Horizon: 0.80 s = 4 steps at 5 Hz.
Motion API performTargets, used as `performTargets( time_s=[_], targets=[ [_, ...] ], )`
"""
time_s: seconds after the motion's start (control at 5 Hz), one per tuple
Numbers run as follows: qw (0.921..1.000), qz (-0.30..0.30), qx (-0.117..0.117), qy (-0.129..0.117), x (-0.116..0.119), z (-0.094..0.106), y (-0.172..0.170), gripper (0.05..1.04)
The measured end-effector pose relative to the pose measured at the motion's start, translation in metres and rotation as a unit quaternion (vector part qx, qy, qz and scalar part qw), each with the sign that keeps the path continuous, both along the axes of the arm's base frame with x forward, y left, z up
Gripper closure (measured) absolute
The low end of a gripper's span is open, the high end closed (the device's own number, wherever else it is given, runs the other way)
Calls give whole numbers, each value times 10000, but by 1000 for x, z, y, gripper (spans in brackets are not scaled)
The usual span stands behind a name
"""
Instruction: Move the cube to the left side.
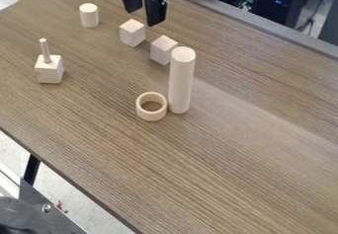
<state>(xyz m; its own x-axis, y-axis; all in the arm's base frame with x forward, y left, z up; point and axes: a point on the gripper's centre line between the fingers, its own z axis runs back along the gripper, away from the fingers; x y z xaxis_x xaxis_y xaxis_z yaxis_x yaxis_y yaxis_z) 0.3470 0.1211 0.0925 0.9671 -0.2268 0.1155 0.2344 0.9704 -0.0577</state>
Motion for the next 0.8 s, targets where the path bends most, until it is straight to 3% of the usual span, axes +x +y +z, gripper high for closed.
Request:
performTargets(
  time_s=[0.2,0.4,0.6,0.8],
  targets=[
    [9998,20,-70,190,-4,-13,-1,85],
    [9993,268,136,239,18,-1,-30,85],
    [9988,48,444,177,42,21,-83,85],
    [9978,105,651,1,56,37,-97,85]
  ],
)
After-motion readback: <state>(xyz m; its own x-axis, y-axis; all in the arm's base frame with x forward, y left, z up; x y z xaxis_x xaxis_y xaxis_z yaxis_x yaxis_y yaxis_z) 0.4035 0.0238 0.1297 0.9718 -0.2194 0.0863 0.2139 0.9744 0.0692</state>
